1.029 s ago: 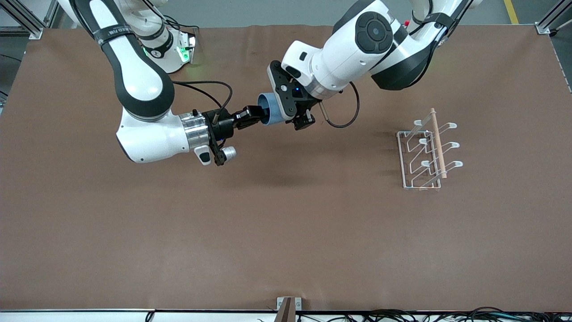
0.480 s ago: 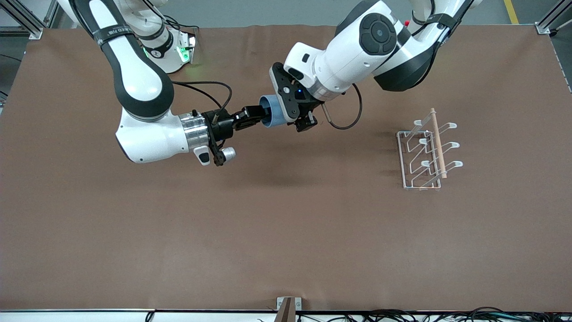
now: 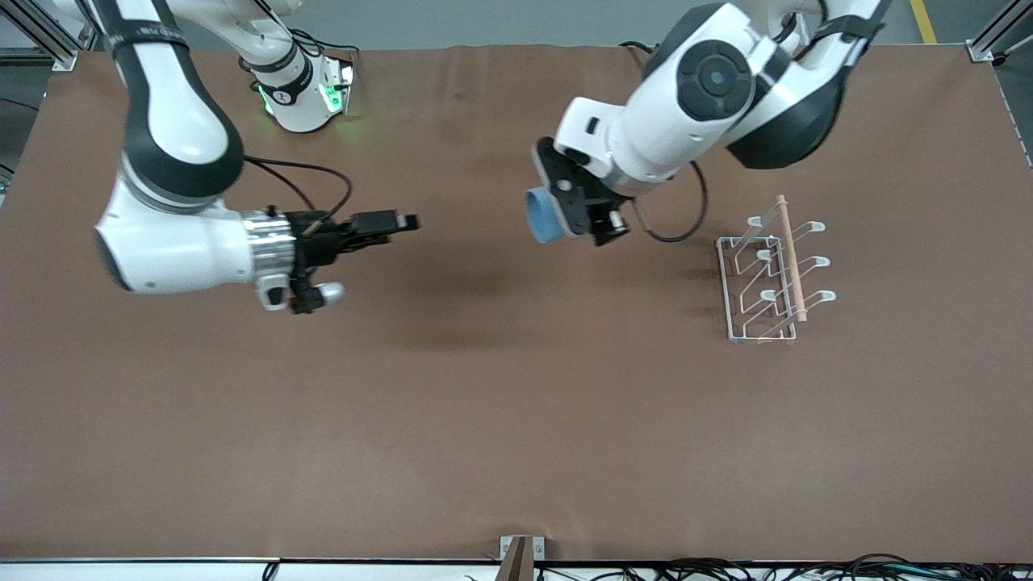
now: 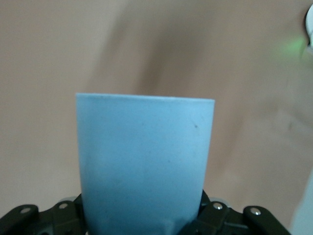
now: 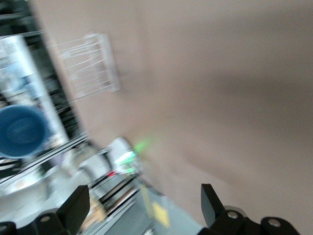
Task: Hang cup on cup holder
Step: 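Carry the cup with the left gripper while the right gripper withdraws, then lower the cup onto a holder hook with the left gripper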
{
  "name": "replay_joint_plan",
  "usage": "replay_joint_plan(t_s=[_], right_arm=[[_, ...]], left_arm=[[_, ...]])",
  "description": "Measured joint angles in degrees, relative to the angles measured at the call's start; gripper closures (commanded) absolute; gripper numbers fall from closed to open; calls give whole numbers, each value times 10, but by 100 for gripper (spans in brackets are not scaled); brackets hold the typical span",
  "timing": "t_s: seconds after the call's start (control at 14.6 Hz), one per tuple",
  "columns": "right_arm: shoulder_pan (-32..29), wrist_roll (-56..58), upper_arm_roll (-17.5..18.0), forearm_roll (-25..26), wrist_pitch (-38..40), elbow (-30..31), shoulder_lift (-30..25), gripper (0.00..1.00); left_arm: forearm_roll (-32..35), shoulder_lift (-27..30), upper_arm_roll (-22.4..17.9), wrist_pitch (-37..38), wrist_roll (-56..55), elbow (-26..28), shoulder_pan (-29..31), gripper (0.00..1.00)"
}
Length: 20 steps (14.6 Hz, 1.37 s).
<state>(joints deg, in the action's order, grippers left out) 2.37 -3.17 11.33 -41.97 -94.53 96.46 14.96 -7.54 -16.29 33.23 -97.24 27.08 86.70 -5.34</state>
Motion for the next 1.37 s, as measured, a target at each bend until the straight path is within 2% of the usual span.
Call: replay_joint_plan(t_s=[0.14,0.34,0.48,0.62,0.75,1.03,1.37], right_arm=[[-1,-17,-36,93,1,0,-15,0],[-3,-18,-89,249,-33,0,-16,0],[-7,-17,-110,344,-68,-5,-16,0],[-9,-16,-119,408,-83,-30,-16,0],[-11,-16,-131,430,-83,-66,-17,0],[-34,-15,-146,432,-63,-114,-32,0],[-38,-14,-148,427,77,-160,-93,0]], left_arm=[[44,20,0,62,4,-1,27,100],[145,35,1,129,51,0,33,100],[222,33,3,154,112,6,30,100],[305,26,2,156,200,10,31,100],[371,18,2,165,237,18,31,100],[529,-3,3,168,248,82,15,100],[679,-58,3,185,229,161,-3,99]])
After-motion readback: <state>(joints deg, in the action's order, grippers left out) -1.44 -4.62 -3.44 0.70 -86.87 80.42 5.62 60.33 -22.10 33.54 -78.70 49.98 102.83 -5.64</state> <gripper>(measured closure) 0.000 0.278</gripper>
